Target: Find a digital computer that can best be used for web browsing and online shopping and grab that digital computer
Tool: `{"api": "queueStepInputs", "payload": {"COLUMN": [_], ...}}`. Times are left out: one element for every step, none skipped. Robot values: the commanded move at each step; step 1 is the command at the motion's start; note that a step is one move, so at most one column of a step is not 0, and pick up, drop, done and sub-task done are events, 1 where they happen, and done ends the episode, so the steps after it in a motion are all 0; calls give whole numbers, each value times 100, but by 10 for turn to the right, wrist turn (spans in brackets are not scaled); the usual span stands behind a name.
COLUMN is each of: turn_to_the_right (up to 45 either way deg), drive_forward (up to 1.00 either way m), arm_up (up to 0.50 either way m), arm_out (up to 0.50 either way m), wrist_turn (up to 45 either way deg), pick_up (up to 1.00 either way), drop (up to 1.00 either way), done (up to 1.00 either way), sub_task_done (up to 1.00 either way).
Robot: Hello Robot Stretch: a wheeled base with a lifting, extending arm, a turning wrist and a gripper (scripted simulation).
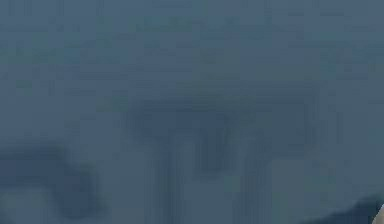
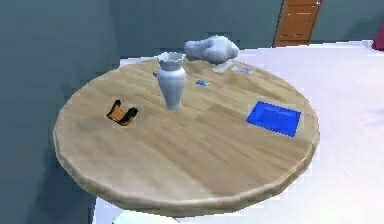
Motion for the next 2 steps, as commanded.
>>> {"api": "queueStepInputs", "payload": {"turn_to_the_right": [450,60], "drive_forward": [0,0], "arm_up": [0,0], "arm_out": [0,0], "wrist_turn": [0,0], "pick_up": [0,0], "drop": [0,0], "done": [0,0], "sub_task_done": [0,0]}}
